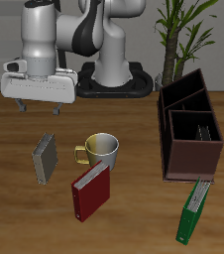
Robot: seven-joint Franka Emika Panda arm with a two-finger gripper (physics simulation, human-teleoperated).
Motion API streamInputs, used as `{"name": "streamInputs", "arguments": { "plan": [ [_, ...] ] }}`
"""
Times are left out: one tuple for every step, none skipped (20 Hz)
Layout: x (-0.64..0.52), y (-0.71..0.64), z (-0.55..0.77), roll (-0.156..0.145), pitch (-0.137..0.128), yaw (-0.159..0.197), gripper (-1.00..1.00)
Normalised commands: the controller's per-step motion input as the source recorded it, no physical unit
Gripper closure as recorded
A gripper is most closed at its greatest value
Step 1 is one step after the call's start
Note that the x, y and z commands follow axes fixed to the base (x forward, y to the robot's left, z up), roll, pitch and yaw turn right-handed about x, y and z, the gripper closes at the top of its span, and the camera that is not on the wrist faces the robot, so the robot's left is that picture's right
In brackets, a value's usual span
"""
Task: Place the left yellow book into the left desk caddy's right compartment and place the right yellow book into the left desk caddy's right compartment and place the red book into the left desk caddy's left compartment
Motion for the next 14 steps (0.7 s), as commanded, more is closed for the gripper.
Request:
{"name": "streamInputs", "arguments": {
  "plan": [
    [0.19,-0.01,-0.37,0.009,0.042,-0.017,-1.0],
    [0.14,0.0,-0.28,-0.054,0.008,-0.018,-1.0],
    [0.15,0.08,-0.31,0.037,0.04,-0.04,-1.0],
    [0.0,0.0,0.0,0.0,0.0,0.0,-1.0],
    [0.27,0.25,-0.53,-0.009,0.031,-0.006,-1.0],
    [0.2,0.02,-0.35,0.001,0.033,-0.046,-1.0],
    [0.06,0.11,-0.24,0.001,0.005,0.001,-1.0],
    [0.09,-0.11,-0.21,-0.031,0.021,-0.05,-1.0],
    [0.14,-0.12,-0.52,0.005,0.022,0.02,-1.0],
    [-0.04,-0.02,-0.19,-0.029,0.018,-0.03,-1.0],
    [-0.03,-0.08,-0.04,0.002,-0.012,-0.025,-1.0],
    [0.0,0.0,0.0,0.0,0.0,0.0,-1.0],
    [-0.2,-0.2,-0.3,-0.053,0.0,-0.056,-1.0],
    [-0.09,-0.05,-0.08,0.005,0.016,-0.016,-1.0]
  ]
}}
